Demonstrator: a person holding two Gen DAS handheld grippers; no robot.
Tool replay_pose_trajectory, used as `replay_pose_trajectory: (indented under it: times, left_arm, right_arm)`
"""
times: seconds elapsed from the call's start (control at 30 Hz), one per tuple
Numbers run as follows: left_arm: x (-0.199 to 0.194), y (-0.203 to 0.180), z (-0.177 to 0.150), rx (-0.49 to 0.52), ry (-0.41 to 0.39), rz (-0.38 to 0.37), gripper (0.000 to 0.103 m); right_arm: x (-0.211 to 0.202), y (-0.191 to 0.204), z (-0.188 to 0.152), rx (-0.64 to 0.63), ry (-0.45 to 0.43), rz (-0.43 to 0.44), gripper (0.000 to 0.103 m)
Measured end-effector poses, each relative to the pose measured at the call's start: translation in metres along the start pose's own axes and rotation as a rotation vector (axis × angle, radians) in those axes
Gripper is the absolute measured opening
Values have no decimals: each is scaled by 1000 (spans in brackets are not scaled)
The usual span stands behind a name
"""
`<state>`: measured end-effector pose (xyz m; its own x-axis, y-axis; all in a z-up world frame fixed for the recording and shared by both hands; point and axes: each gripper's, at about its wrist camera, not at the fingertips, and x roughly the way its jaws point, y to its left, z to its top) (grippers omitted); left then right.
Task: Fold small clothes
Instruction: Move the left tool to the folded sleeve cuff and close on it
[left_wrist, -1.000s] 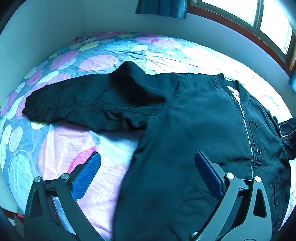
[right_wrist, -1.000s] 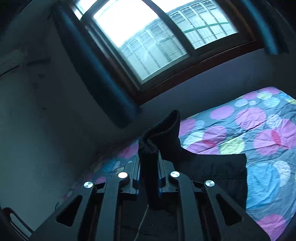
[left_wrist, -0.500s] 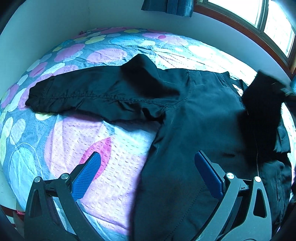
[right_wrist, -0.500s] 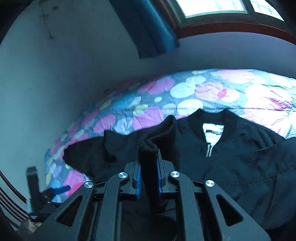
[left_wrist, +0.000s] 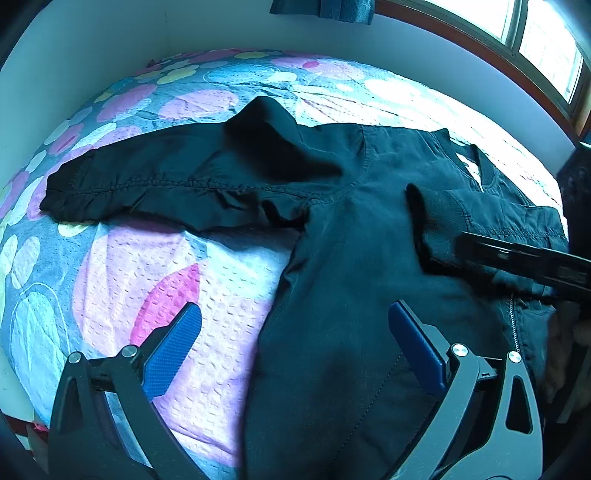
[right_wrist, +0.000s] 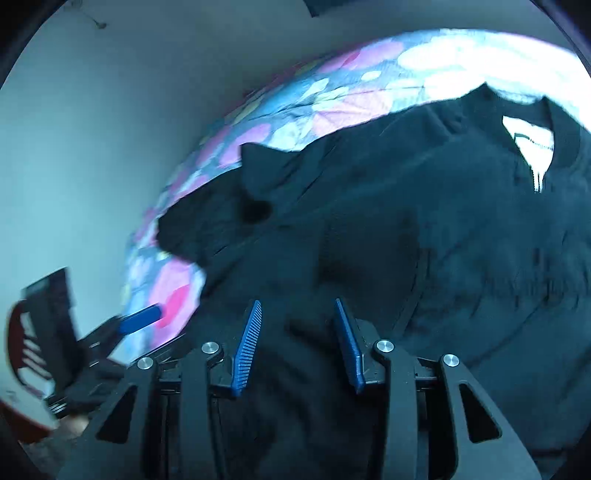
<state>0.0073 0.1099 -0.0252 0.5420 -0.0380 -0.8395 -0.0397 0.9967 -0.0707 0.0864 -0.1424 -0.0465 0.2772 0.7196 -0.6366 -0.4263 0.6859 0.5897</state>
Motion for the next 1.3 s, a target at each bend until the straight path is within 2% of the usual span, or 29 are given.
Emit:
replay_pose_trajectory:
  times: [0.1, 0.17, 0.23, 0.37, 0.47, 0.6, 0.67, 0.87, 0.93, 1.03, 1.2, 1.3]
  left_arm:
    - [2, -4, -1, 13, 4, -9, 101]
    - [2, -8, -1, 21, 4, -17, 101]
    - [3, -14, 1, 27, 1, -42, 101]
    - [13, -31, 14, 19, 12, -148, 101]
    - [32, -47, 32, 0, 42, -270, 101]
    - [57, -58, 50, -53, 102, -381, 101]
    - [63, -57, 54, -70, 118, -401, 101]
    - [46, -48, 58, -143, 100, -486, 101]
    - [38, -50, 56, -133, 98, -552, 101]
    - [45, -53, 52, -145, 144, -633, 99]
    - [74, -57, 44, -188, 247, -669, 92]
    - [79, -60, 46, -197, 242, -686, 91]
  right_arm:
    - [-46, -11, -9, 25, -67, 93, 52]
    - [-90, -29, -15, 53, -156, 105, 60]
    - [-140, -56, -23, 94, -259, 60, 61]
    - [-217, -122, -48, 252, -421, -164, 62]
    - [-244, -150, -73, 338, -481, -197, 62]
    - [-254, -164, -99, 392, -514, -210, 62]
    - [-252, -168, -104, 410, -517, -203, 62]
    - [-246, -184, -110, 439, -520, -180, 62]
    - [-244, -188, -110, 443, -518, -176, 62]
    - [-244, -192, -112, 457, -521, -174, 62]
    - [-247, -196, -114, 470, -532, -176, 62]
    - [-249, -196, -115, 471, -544, -177, 62]
